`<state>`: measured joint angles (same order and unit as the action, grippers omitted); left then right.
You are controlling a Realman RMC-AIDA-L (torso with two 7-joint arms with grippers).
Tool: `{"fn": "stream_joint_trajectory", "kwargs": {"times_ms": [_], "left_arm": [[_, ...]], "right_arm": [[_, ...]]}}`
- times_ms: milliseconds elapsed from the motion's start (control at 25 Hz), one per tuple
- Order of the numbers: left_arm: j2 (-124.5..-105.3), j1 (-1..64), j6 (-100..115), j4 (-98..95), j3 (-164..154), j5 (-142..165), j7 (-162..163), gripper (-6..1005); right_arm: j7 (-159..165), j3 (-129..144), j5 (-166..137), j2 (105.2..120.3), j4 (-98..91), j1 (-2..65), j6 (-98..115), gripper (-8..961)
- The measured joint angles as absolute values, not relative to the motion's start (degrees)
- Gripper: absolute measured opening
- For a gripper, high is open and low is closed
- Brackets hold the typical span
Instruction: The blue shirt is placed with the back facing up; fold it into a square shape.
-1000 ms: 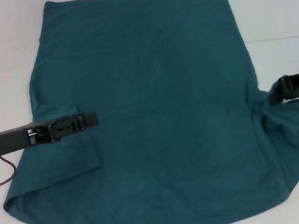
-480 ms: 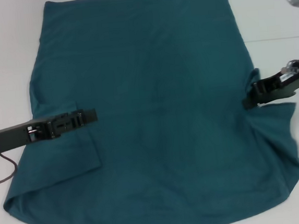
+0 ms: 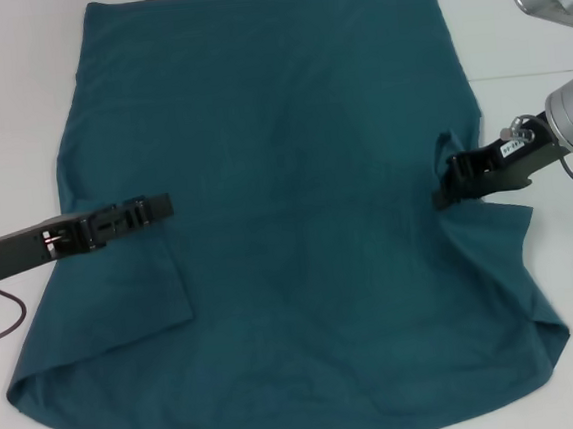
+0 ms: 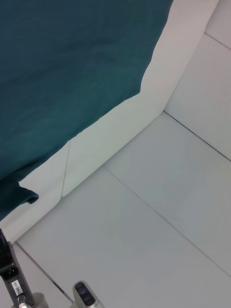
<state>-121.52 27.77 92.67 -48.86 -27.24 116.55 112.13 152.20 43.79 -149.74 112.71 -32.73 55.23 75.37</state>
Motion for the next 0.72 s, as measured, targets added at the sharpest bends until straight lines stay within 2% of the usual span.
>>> {"fn": "stream_joint_trajectory", "kwargs": {"times_ms": [360, 720], "left_arm": [[-121.56, 27.77, 91.5, -48.11, -27.25, 116.45, 111.74, 600], [-121.55, 27.74, 91.13, -48.08, -27.24, 116.44, 111.71, 601]], "right_arm": [[155.11, 43.13, -146.06, 112.07, -32.62, 54.68, 74.19, 23], [155.64, 43.13, -145.91, 112.19, -32.59, 54.96, 73.83, 27]]}}
